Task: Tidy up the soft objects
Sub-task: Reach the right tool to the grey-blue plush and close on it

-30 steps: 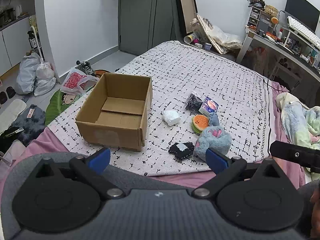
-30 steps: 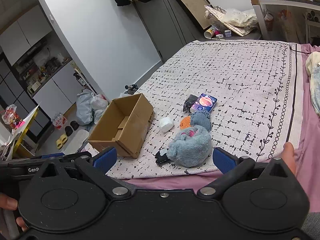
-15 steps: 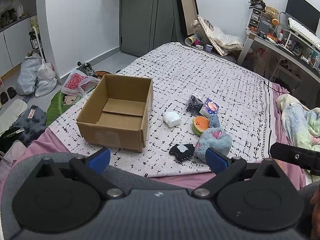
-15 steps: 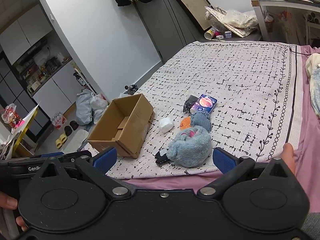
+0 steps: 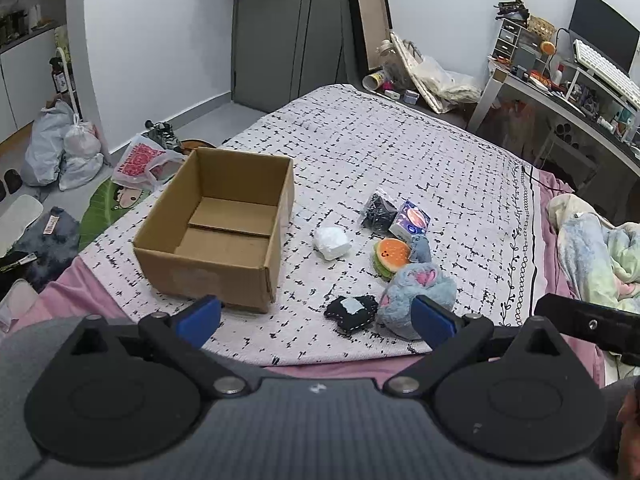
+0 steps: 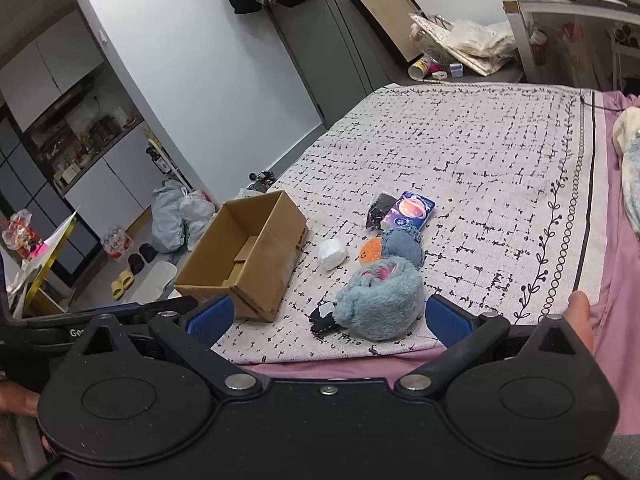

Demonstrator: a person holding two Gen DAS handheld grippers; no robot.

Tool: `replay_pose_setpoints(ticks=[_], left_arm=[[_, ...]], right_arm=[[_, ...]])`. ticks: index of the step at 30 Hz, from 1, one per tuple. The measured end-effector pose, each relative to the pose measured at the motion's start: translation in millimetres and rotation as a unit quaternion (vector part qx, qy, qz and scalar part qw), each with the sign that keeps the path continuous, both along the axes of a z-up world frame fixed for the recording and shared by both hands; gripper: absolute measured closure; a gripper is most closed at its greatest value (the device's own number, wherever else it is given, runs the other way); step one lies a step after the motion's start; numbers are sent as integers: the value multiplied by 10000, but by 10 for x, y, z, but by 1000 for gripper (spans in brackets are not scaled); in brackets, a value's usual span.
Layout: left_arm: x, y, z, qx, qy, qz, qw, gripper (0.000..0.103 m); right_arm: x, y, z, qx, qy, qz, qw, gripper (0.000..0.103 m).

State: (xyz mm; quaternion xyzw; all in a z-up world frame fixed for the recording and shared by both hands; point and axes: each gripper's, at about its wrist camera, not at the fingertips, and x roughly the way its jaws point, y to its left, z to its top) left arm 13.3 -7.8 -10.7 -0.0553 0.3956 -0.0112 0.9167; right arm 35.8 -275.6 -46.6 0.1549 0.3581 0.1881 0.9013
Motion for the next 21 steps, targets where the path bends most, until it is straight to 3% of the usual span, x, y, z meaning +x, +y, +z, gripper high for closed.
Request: replay_pose_setpoints(ticks=[5, 16, 21], left_arm=[[108, -54, -72, -64, 47, -81, 9999, 3], [396, -245, -243, -281, 153, -363, 9988, 5], [570, -329, -340, -416, 242, -452, 9978, 13]], right_arm=[[55, -48, -40, 86, 59, -151, 9998, 0], [325, -282, -257, 973, 489, -794, 9909, 1], [479, -285, -381, 1164, 683, -965, 9862, 18]])
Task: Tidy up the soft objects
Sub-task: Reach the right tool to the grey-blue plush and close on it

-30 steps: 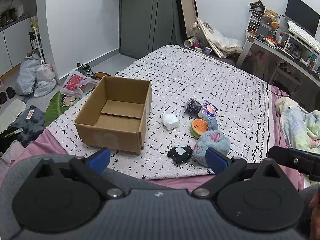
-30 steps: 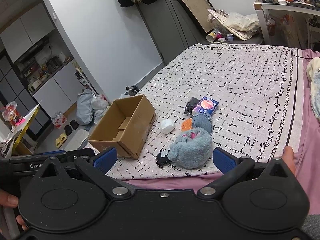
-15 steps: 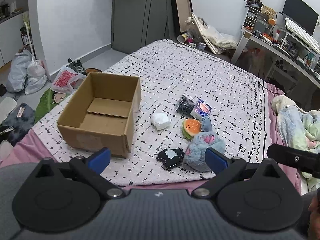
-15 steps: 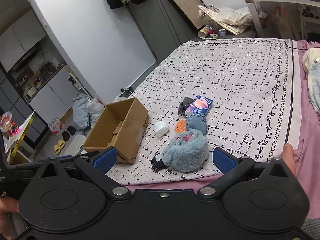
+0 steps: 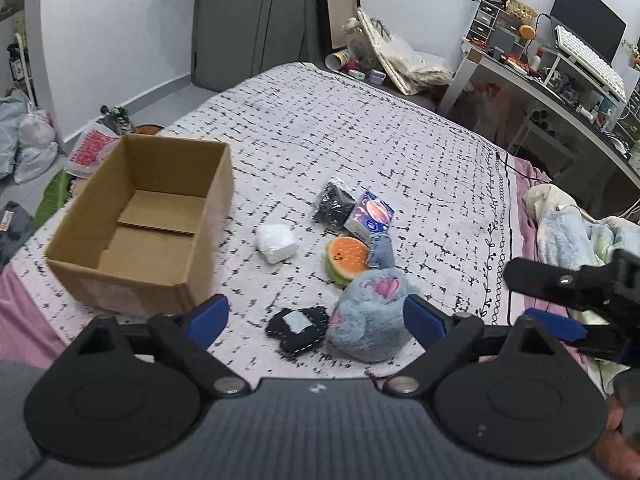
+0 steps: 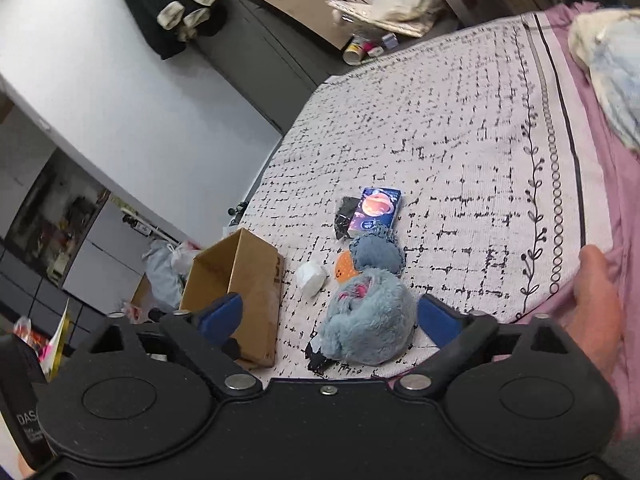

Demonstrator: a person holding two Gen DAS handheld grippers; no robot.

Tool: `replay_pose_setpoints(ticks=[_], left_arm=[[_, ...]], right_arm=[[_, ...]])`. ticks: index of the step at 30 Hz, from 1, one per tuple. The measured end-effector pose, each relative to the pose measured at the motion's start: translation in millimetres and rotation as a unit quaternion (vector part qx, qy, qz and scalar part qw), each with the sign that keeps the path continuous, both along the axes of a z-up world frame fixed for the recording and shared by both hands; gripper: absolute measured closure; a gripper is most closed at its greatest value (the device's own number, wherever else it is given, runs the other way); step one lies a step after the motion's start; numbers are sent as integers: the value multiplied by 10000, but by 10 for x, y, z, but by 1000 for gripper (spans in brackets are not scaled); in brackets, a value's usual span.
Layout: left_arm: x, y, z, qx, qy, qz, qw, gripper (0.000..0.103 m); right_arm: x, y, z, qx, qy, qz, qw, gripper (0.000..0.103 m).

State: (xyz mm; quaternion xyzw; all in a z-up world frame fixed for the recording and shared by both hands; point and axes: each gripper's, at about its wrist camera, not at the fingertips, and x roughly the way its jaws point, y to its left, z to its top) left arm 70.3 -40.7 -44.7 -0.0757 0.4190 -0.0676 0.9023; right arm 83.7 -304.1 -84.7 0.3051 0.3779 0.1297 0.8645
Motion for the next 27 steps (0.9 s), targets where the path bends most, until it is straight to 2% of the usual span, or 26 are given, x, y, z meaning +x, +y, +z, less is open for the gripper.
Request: replay_pose_setpoints(ticks=[4, 12, 17, 23, 27], left_arm=[[146, -33, -81, -208, 123, -16, 9997, 27], [485, -128, -287, -563, 494, -108, 9971, 39], [639, -209, -450, -719, 722, -196, 9946, 40], [815, -227, -709, -937, 1176, -181, 9885, 48], [883, -252, -819, -954, 1333, -143, 9864, 49]], right_arm=[[144, -2, -144, 100, 234, -183, 9995, 28], [370, -38, -461, 456, 844, -559, 9938, 43], [475, -6, -598, 585, 1037, -626, 9909, 44], [555, -16, -721, 820, 1197, -762, 9865, 47], [600, -22, -820, 900, 1373, -825, 9830, 47]])
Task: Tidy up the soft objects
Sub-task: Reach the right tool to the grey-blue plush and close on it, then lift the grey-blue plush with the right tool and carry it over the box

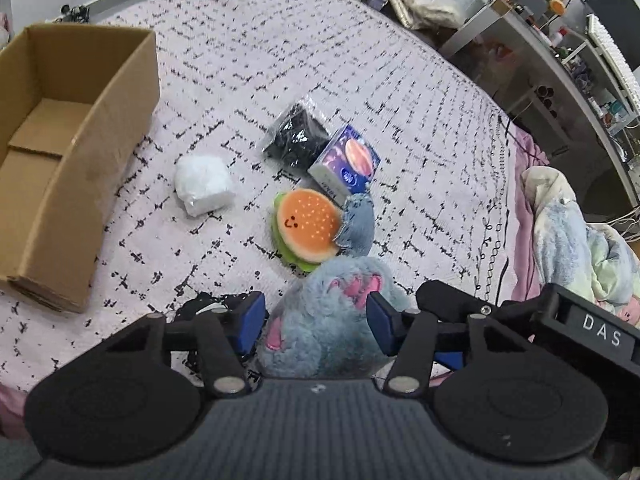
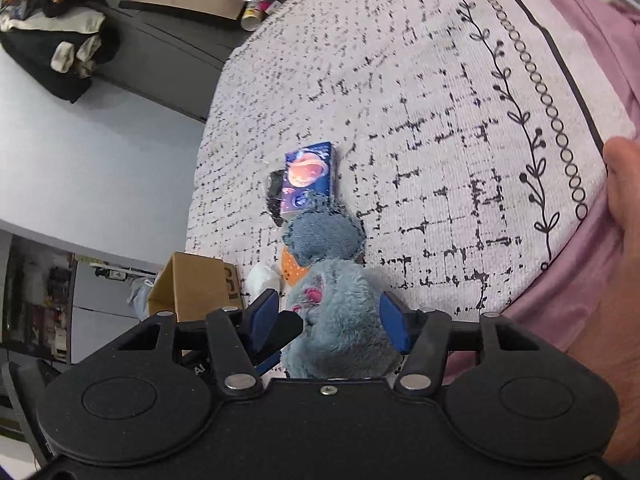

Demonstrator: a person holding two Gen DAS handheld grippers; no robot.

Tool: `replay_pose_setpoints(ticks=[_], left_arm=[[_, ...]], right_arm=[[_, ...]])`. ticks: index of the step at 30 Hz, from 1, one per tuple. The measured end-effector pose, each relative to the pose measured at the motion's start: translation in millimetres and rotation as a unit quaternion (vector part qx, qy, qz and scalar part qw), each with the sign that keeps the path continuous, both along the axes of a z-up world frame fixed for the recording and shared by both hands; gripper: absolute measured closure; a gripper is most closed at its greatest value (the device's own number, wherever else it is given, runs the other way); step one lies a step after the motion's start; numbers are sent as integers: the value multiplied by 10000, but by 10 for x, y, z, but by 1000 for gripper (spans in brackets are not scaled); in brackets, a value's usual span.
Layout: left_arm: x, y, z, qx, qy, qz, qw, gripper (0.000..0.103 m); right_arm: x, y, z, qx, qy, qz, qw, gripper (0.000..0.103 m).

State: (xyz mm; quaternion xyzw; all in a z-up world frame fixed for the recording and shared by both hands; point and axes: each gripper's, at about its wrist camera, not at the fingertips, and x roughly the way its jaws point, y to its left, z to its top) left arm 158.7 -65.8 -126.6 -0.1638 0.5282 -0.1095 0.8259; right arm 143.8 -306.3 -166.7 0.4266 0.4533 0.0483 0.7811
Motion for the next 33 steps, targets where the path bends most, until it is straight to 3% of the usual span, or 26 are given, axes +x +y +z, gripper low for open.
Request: replay_pose_setpoints(ticks=[2, 6, 11, 23, 33], left_arm=[[21, -6, -58, -54, 112, 24, 9999, 54], [7, -19, -123, -17, 205, 110, 9997, 66], [-32, 16, -57, 25, 99, 201, 9997, 70], [-196, 186, 325, 74, -437, 320, 9985, 71], [-348, 403, 626, 59, -761, 449, 9961, 74]], right_arm=[[22, 10, -63, 35, 112, -7, 9999, 50], [48, 62, -172, 50, 280, 52, 9996, 67], [38, 92, -130, -66, 90, 203, 9997, 77], [-50, 223, 170, -105, -731, 673, 9950, 78], [-112, 424, 453, -219, -1155, 1063, 9874, 78]])
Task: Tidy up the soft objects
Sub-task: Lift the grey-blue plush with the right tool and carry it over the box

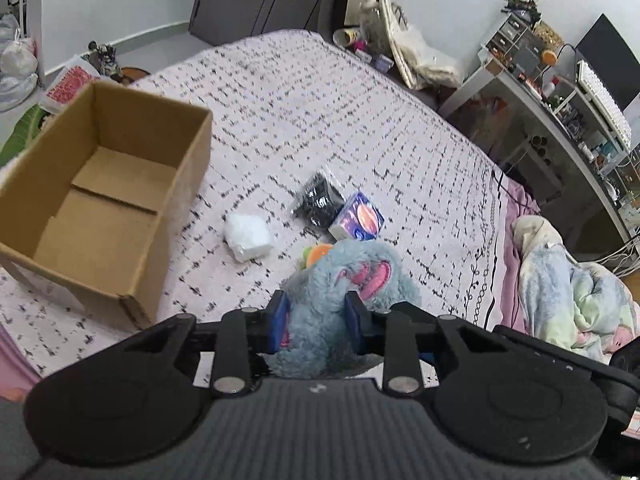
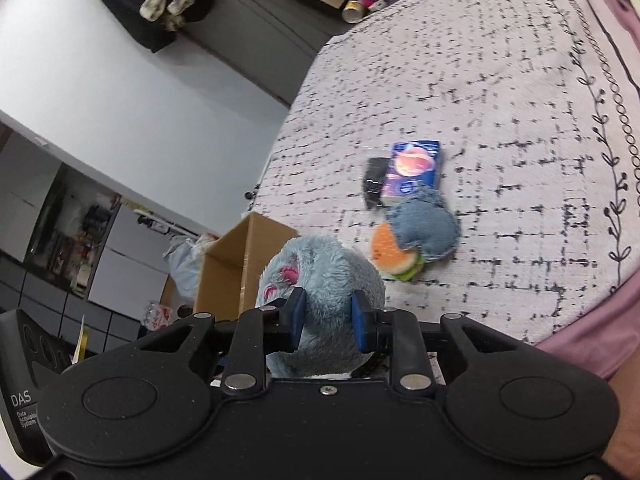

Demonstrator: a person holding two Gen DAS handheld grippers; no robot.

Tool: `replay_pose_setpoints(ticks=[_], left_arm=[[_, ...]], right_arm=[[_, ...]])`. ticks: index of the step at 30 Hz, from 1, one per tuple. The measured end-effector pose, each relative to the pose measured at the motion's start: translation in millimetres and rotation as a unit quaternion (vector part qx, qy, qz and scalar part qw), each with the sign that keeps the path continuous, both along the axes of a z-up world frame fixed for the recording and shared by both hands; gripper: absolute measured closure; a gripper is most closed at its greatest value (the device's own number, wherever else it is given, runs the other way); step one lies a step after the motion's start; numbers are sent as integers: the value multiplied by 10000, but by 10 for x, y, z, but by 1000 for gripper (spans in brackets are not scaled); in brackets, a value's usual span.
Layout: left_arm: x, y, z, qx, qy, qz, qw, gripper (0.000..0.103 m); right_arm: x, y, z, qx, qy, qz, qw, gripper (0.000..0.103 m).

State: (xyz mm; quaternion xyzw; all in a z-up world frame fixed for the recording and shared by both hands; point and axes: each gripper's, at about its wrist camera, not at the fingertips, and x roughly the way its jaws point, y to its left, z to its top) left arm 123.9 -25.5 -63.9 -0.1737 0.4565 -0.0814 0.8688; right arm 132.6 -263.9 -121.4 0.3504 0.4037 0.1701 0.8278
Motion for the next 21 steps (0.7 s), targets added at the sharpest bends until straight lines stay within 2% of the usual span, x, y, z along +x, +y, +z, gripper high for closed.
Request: replay_pose_setpoints(ticks=[12, 21], left_arm=[[-89, 373, 357, -35, -336, 326, 9989, 77], [-162, 557, 477, -137, -515, 460, 9975, 77]], right_arm=[[31, 401, 360, -285, -419, 400, 9979, 78], [25, 594, 542, -374, -607, 513, 9961, 78]])
